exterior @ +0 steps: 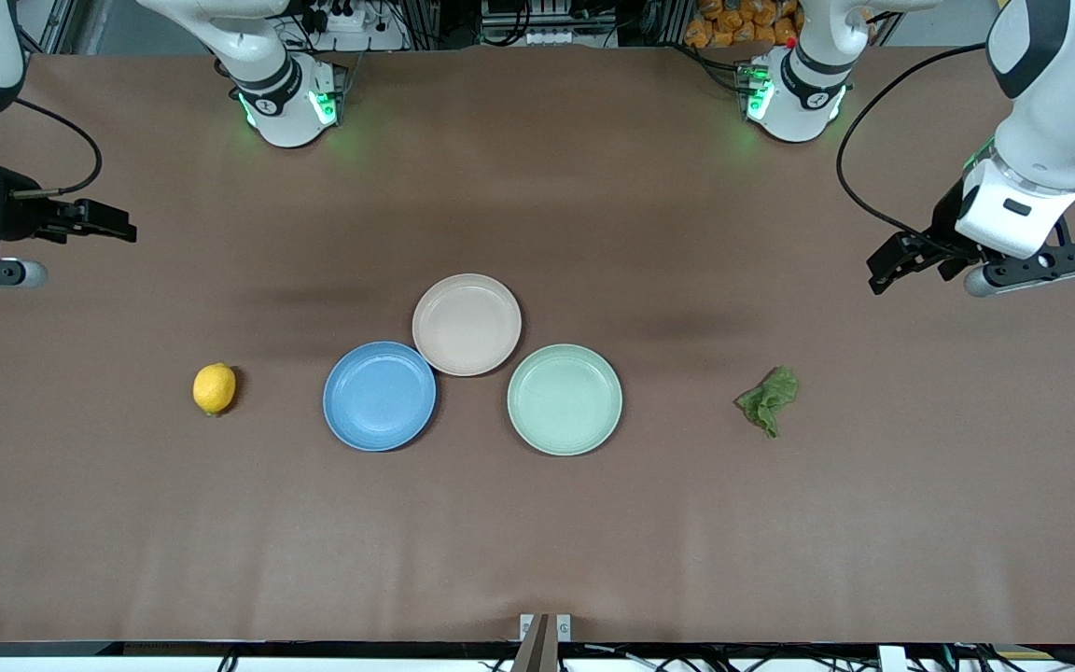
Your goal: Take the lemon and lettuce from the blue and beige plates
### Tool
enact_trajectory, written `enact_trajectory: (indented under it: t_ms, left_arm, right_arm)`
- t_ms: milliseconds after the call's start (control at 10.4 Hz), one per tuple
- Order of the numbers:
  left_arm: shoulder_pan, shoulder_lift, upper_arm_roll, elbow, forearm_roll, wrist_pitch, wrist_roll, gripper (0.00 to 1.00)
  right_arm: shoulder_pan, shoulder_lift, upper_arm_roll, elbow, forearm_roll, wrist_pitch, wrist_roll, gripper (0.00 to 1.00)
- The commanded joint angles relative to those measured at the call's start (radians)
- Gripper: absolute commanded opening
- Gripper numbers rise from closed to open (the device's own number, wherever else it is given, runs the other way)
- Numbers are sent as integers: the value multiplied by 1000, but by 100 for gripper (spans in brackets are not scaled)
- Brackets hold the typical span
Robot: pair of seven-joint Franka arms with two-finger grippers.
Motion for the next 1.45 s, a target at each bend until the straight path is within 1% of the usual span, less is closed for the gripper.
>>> enact_trajectory:
  t_ms: [0,96,193,386,482,579,675,772,868,1061,1158,1351]
  left_arm:
    - [57,33,-48,66,19,-31,16,100]
    - [83,42,-77,82,17,-32,18,100]
    - [91,46,-82,89,17,-34,22,100]
    - [91,47,-82,105,3,-60,76,100]
    - [90,47,-82,114,2,-71,85,100]
    - [90,56,-82,132,3,-78,85,100]
    - [79,69,-80,173,0,-110,87,100]
    - [71,109,-77,262,-3,-182,102,100]
    - [71,123,-77,298,-4,-233,136,100]
    - [79,117,-82,304,-3,-236,139,100]
    - [76,117,-83,327,-3,-253,139,100]
    - [68,117,-84,338,10,-275,144,100]
  right_arm:
    - [21,52,-1,114,42,-18,14,100]
    - [25,86,-1,168,39,-47,14,100]
    - [28,97,-1,207,30,-61,13,100]
    - [36,100,-4,237,-10,-64,31,100]
    - [30,100,-5,266,-48,-79,69,100]
    - [35,99,-2,271,-101,-100,69,100]
    - [39,93,-1,282,-114,-101,68,100]
    - [35,87,-1,284,-96,-102,69,100]
    - [36,79,-4,281,-96,-93,77,100]
    - [33,59,-7,239,-107,-15,80,100]
    - [32,33,-7,203,-104,34,82,100]
    - [28,-30,-7,106,-97,120,82,100]
